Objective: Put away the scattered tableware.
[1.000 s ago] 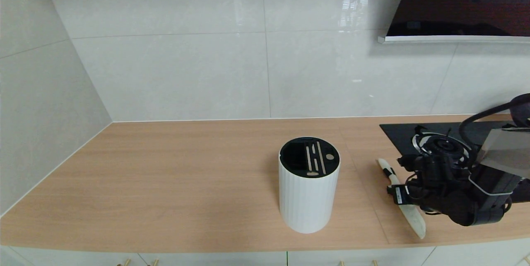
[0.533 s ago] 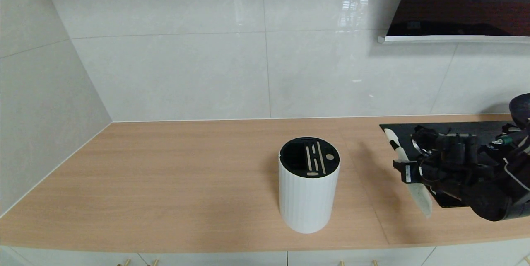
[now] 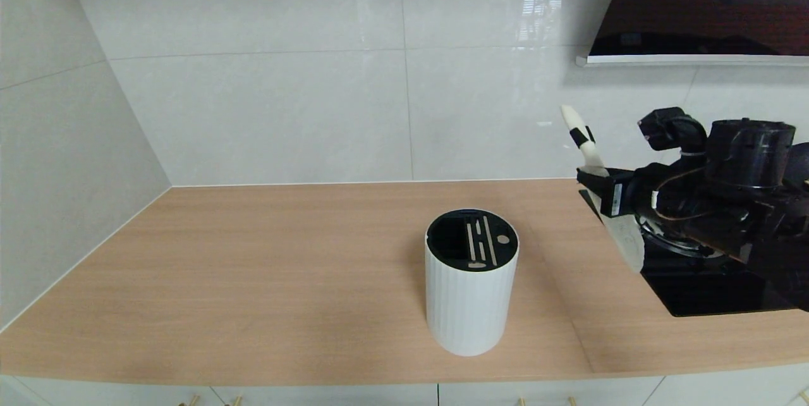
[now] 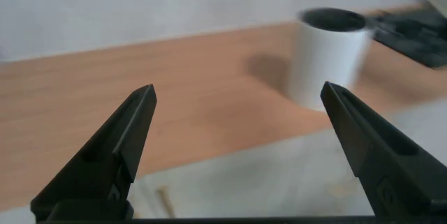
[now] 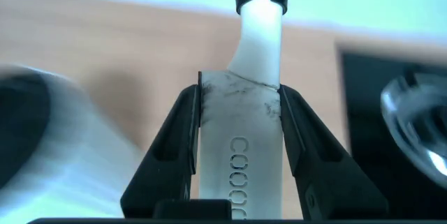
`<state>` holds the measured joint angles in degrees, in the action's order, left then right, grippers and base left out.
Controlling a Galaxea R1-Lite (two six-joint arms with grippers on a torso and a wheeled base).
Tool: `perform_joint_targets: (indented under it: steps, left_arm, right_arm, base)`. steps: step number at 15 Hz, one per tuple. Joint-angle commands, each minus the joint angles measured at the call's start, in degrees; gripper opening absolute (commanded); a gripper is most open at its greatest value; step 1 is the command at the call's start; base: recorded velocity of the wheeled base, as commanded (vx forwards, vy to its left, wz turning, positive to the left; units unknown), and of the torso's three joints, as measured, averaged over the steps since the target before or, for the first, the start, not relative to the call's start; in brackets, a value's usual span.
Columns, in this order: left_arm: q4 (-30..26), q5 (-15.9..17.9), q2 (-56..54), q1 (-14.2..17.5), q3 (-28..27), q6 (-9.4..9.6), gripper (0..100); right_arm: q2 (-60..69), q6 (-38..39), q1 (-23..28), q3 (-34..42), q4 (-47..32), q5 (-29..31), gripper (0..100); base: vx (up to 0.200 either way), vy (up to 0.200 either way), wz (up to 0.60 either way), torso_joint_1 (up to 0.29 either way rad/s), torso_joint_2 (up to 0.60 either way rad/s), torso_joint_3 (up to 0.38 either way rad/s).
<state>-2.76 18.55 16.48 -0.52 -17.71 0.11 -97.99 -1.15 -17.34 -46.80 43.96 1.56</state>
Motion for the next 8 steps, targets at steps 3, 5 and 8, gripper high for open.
perform_joint_targets:
  steps: [3,5,8]
  left_arm:
    - [12.8,7.4,38.6,-4.1,-15.6,-2.92,100]
    - [25.3,7.0,44.5,-17.4,-16.2,-13.82,100]
    - [29.6,6.8,49.6,-25.1,-16.9,-18.39,100]
  right_arm:
    - [5.5,0.0,-7.2,-2.9,-0.9,0.1,0]
    - [5.4,0.0,-10.9,-5.0,-3.4,0.1,0]
    - [5.0,0.2,-16.3,-6.7,-6.7,1.2,0]
  base:
    - [0.0,0.0,0.0,0.0,0.0,0.0]
    - [0.0,0.0,0.0,0.0,0.0,0.0]
    - [0.0,0.0,0.0,0.0,0.0,0.0]
